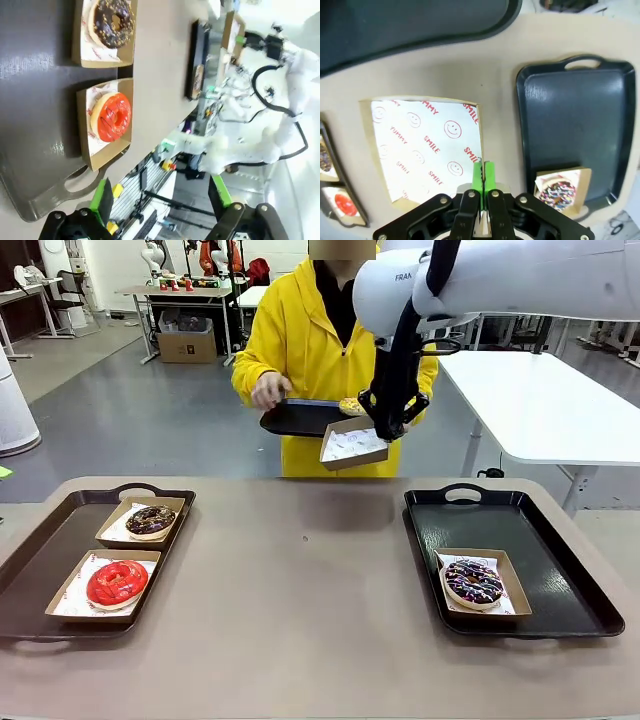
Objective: Individually package the donuts and arrange them on the tray.
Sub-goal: Place the picked Paper togo box on the Handle tray while simultaneously picking up another Paper togo box from the table with the other hand, then place the picked Paper togo box on the Handle tray.
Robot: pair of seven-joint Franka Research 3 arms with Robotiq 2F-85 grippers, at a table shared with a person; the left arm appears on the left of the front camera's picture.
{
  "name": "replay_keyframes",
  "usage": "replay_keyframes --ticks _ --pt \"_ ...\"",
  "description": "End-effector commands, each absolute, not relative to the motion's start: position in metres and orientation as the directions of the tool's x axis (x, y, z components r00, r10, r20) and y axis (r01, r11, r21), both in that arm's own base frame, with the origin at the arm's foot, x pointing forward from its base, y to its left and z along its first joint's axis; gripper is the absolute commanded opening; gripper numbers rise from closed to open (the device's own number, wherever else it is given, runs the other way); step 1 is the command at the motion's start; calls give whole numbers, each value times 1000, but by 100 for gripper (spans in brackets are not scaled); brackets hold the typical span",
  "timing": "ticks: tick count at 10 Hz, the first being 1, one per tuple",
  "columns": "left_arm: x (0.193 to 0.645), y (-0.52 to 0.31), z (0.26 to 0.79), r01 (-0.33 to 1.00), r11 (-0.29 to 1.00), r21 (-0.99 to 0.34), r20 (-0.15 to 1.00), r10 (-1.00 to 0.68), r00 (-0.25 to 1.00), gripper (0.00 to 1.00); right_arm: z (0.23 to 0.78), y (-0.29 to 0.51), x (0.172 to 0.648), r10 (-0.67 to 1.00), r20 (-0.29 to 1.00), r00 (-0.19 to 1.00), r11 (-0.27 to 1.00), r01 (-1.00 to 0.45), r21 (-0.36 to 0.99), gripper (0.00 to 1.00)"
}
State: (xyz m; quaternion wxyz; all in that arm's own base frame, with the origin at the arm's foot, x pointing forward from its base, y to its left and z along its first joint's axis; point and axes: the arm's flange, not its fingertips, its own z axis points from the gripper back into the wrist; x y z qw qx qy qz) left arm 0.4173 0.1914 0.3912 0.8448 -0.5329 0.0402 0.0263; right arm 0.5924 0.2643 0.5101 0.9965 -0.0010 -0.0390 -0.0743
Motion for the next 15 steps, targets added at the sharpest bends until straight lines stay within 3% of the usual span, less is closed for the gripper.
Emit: replay_keyframes --ticks 1,5,15 --pt "401 205 378 -69 365 -929 -36 97 995 100 504 277 616 -184 53 981 983 185 4 0" --pt "397 217 376 -166 384 -908 -92 203 975 100 500 279 628 -201 34 979 980 201 10 0" --pt "389 227 370 -137 369 -919 -81 163 983 100 494 272 623 -168 47 985 986 167 11 0"
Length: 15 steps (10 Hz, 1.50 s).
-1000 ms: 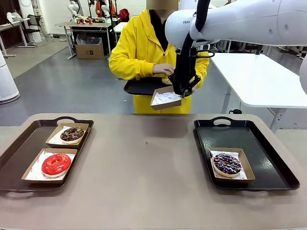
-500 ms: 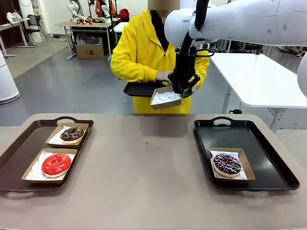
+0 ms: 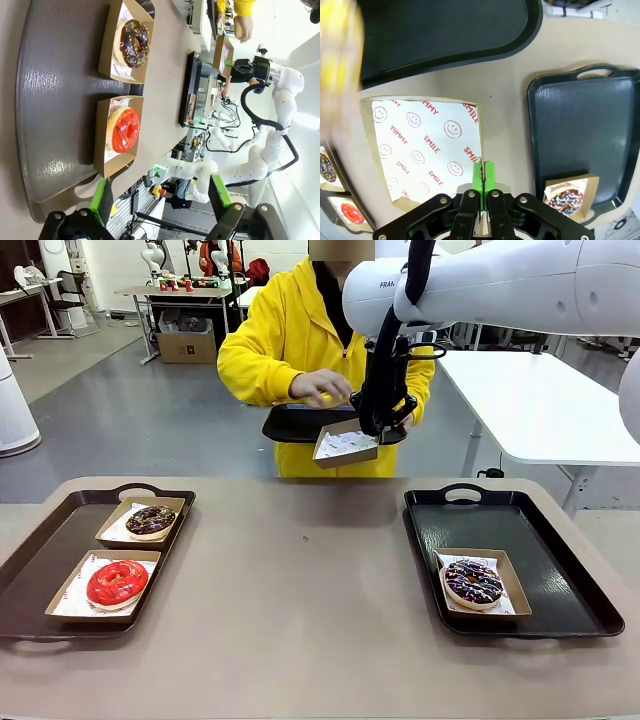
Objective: Individually package the donuts and arrange them on the tray.
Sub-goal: Place the picked Paper togo box on the Handle tray.
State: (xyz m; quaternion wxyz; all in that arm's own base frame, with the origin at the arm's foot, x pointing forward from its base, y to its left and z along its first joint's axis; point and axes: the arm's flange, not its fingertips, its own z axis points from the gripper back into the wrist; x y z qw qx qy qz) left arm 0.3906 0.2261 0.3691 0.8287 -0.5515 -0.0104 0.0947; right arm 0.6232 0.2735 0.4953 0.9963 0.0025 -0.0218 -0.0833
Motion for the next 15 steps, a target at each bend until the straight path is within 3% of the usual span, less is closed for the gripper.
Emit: replay_keyframes --ticks 1,15 --pt "389 227 370 -137 369 -919 -81 163 983 100 494 272 623 -168 47 985 986 167 11 0" --pt "389 227 370 -137 369 -919 -81 163 983 100 494 272 623 -168 47 985 986 167 11 0"
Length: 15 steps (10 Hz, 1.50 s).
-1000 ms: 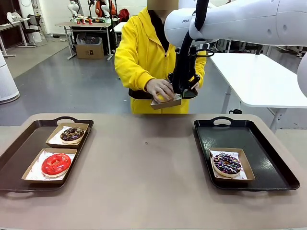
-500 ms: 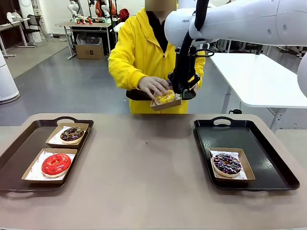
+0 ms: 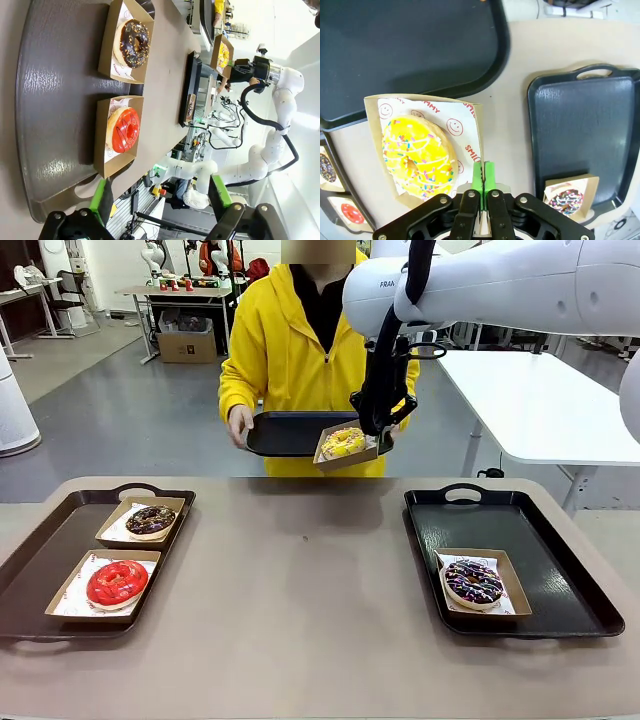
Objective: Individually package the donuts and arrange them on the tray.
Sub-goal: Place the picked Paper togo box on the Handle tray.
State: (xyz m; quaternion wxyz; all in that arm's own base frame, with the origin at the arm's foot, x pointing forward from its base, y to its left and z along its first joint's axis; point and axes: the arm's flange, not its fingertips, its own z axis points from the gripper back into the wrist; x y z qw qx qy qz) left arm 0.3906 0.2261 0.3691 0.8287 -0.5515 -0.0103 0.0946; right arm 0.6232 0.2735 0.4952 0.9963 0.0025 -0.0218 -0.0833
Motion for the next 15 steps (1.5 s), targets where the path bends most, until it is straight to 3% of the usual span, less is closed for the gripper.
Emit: replay_keyframes --ticks 1,6,9,12,15 --pt "389 227 370 -137 369 -919 -81 163 983 100 494 272 623 -168 47 985 986 167 11 0" --pt "389 227 370 -137 369 -919 -81 163 983 100 550 225 575 -74 58 996 995 77 -59 1" --pt "389 227 370 -137 369 -919 -81 163 983 100 571 143 533 -105 48 993 994 105 14 1" --pt "389 227 370 -137 369 -919 -81 163 983 100 557 66 511 -113 82 990 986 101 133 1" --pt "389 227 370 -137 369 -919 -81 163 983 100 521 36 527 -65 114 991 988 48 150 1"
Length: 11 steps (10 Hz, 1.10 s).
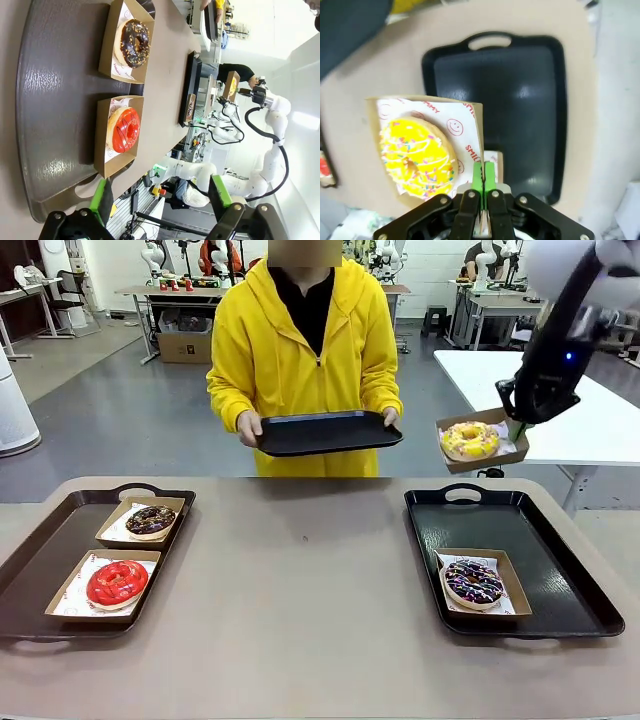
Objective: Individually package the donuts and arrange them on the tray.
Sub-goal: Place the picked Paper togo box on the Handle tray.
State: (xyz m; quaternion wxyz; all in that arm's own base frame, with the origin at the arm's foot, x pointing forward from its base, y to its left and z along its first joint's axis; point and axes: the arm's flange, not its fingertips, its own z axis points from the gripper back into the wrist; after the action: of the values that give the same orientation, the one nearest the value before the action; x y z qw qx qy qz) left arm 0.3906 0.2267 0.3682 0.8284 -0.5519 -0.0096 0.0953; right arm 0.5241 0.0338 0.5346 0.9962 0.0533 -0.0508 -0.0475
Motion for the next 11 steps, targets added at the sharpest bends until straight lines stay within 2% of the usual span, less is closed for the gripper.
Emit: replay_keyframes --ticks 1,5,7,8,11 --pt "389 227 370 -137 369 -919 -81 163 983 100 505 29 534 -41 107 993 988 24 152 1" --pt "389 227 370 -137 369 -919 -81 163 983 100 455 22 564 -68 42 997 986 60 158 1" --pt "389 227 370 -137 369 -919 -81 163 983 100 456 29 568 -138 39 990 988 134 80 1" --pt "389 227 370 -137 369 -919 -81 163 983 100 445 23 560 -77 32 997 989 73 125 1" --pt "389 227 370 -137 369 -919 -81 163 983 100 445 23 560 -77 32 997 989 73 125 1"
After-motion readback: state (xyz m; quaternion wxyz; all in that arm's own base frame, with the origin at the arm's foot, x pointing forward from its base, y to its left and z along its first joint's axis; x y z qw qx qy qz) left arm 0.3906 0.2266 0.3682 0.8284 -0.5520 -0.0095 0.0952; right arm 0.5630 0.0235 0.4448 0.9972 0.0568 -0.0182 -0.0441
